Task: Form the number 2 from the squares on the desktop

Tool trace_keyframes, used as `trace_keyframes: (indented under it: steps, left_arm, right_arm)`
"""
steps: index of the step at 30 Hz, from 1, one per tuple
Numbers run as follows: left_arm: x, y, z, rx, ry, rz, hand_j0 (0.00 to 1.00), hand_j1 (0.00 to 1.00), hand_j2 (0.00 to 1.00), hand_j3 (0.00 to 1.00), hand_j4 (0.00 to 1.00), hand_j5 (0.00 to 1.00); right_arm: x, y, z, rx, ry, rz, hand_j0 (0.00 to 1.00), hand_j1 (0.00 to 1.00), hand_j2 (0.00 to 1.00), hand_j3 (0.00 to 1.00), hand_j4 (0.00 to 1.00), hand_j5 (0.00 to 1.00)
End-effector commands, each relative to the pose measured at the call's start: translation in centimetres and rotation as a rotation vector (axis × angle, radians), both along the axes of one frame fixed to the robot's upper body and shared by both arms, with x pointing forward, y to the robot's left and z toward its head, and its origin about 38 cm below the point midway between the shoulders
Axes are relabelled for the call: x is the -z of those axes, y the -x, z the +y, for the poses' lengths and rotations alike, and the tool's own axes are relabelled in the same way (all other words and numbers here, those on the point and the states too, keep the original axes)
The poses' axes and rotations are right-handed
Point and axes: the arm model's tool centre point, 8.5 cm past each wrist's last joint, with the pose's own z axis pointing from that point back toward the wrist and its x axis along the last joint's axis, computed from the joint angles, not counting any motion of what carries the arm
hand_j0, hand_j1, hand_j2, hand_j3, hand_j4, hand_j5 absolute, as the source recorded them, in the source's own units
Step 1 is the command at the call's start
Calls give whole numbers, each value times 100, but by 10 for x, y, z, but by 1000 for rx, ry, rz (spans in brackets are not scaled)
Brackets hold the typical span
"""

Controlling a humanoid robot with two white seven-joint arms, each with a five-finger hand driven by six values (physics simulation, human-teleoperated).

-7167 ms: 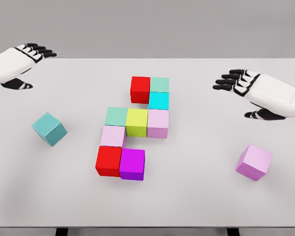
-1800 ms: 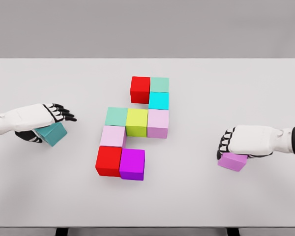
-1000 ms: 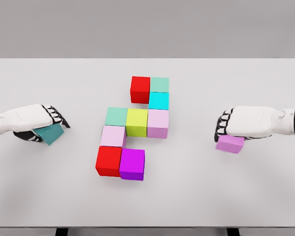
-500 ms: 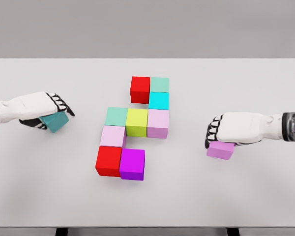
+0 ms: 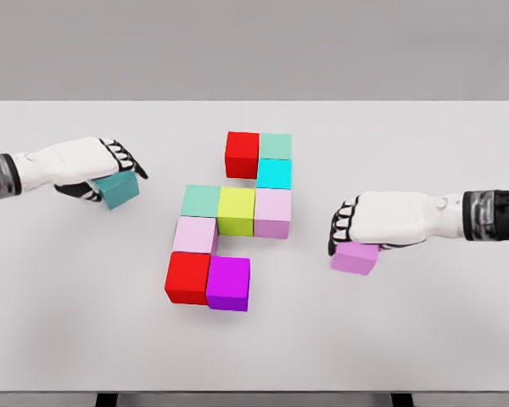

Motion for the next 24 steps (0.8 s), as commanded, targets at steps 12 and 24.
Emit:
trace_keyframes:
  steps: [12,24]
  left_arm:
    - [-8,-24,-20,-1,35,-30,77,77,77,77,77,77]
    - [-10,-50,-42,-15,57,-44,77,77,77,77,77,77]
  right_arm:
    - [10,2,35,-64,-57,24,63,63,63,63,63,63]
    - [27,12,64,-130,-85,74,63,63,63,63,63,63]
